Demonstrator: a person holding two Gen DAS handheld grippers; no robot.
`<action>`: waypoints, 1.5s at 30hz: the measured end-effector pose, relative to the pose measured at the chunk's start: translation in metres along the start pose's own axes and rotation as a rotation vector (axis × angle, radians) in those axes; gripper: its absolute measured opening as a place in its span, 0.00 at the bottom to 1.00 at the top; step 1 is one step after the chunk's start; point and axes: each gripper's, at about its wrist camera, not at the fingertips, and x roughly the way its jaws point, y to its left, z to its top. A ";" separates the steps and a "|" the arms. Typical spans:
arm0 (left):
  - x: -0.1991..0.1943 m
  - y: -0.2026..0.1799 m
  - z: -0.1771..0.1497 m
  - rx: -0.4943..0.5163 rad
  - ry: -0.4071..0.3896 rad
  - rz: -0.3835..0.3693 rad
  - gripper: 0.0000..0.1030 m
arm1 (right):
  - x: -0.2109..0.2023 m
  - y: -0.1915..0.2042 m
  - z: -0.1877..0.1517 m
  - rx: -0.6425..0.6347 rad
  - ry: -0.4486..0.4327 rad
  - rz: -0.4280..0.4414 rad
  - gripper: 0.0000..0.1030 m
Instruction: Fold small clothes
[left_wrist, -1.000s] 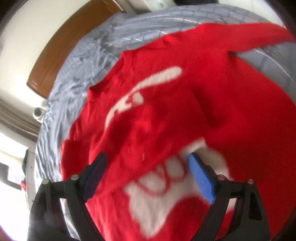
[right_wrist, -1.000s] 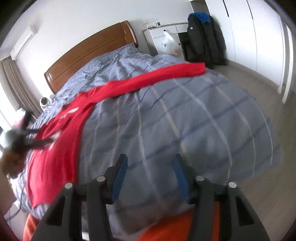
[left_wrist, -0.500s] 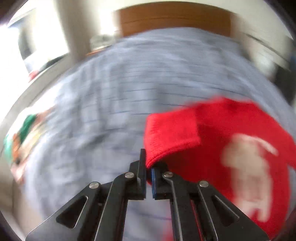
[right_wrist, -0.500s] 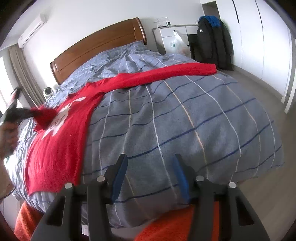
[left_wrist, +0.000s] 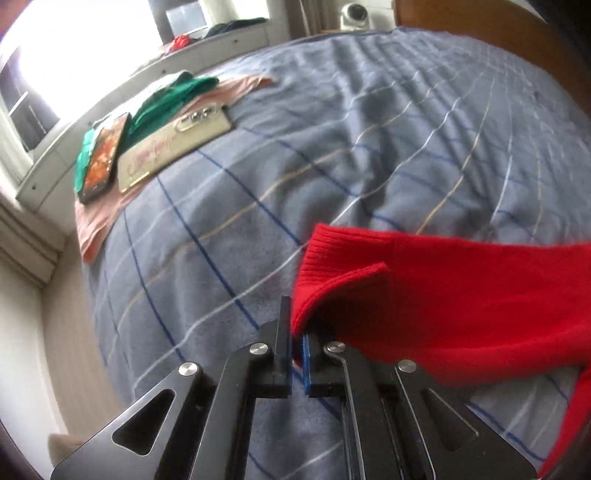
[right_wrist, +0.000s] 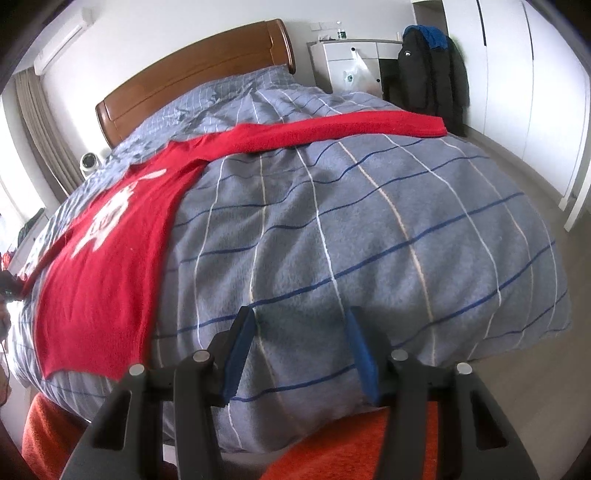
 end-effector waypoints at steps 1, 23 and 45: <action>0.003 0.001 -0.002 0.000 0.005 0.005 0.02 | 0.000 0.000 0.000 -0.001 0.000 -0.001 0.50; -0.023 0.072 -0.032 -0.094 -0.029 -0.102 0.72 | 0.004 -0.001 0.001 -0.011 0.035 -0.016 0.51; -0.104 -0.041 -0.225 0.537 0.034 -0.722 0.10 | 0.046 0.087 -0.008 -0.083 0.291 0.436 0.07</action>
